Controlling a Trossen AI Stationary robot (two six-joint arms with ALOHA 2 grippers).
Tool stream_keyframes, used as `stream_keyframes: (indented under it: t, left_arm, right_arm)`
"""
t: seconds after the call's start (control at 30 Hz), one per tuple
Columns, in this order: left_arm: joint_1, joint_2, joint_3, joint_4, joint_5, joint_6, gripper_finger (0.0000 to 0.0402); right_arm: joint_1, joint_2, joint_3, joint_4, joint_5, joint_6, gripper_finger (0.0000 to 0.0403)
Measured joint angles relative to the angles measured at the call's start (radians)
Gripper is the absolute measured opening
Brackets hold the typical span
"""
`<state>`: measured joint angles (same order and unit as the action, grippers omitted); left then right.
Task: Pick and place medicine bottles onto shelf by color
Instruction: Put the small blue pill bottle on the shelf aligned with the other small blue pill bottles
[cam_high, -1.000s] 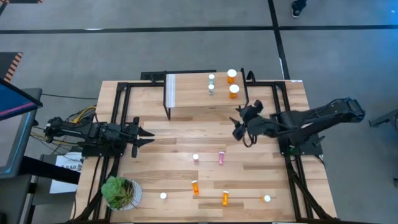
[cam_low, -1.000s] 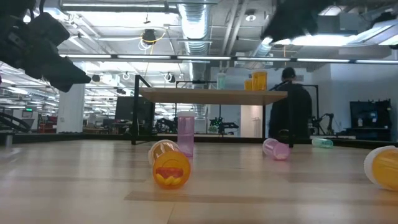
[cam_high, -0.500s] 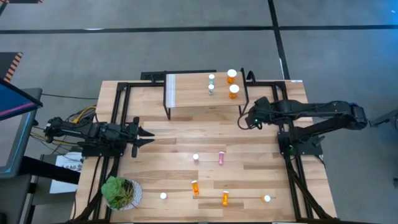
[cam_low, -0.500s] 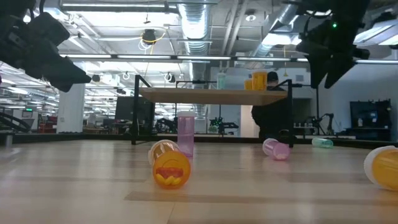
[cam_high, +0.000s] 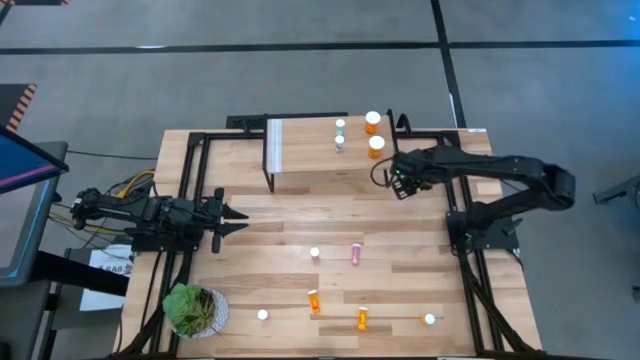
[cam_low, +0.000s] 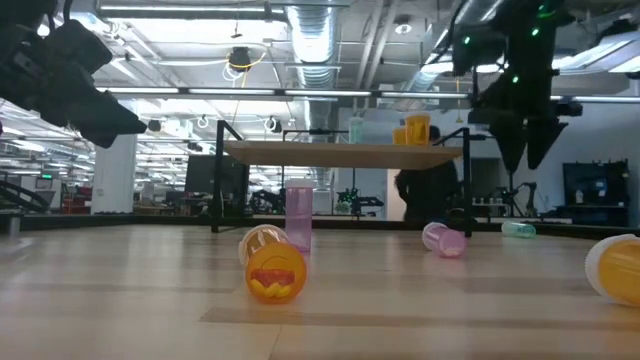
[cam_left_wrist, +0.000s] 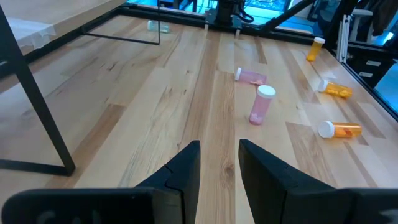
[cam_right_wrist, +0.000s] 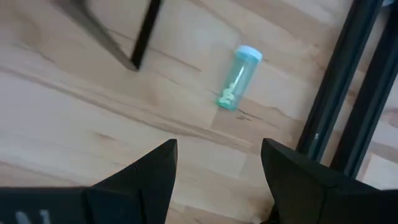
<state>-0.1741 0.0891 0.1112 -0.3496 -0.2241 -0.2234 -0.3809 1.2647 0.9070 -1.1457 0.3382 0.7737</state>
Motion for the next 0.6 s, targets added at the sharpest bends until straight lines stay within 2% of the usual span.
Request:
stream_keyframes:
  t: [0.23, 0.43, 0.6]
  left_arm:
    - [0.0, 0.0, 0.0, 0.0, 0.0, 0.001, 0.0098]
    - [0.0, 0.0, 0.0, 0.0, 0.0, 0.0, 0.0098]
    - [0.0, 0.0, 0.0, 0.0, 0.0, 0.0, 0.0098]
  right_arm:
    - [-0.059, 0.049, -0.015, 0.026, -0.019, -0.093, 0.0256]
    - [-0.06, -0.061, -0.193, 0.257, -0.157, -0.126, 0.0256]
    - [-0.059, -0.169, -0.316, 0.327, -0.168, -0.066, 0.0256]
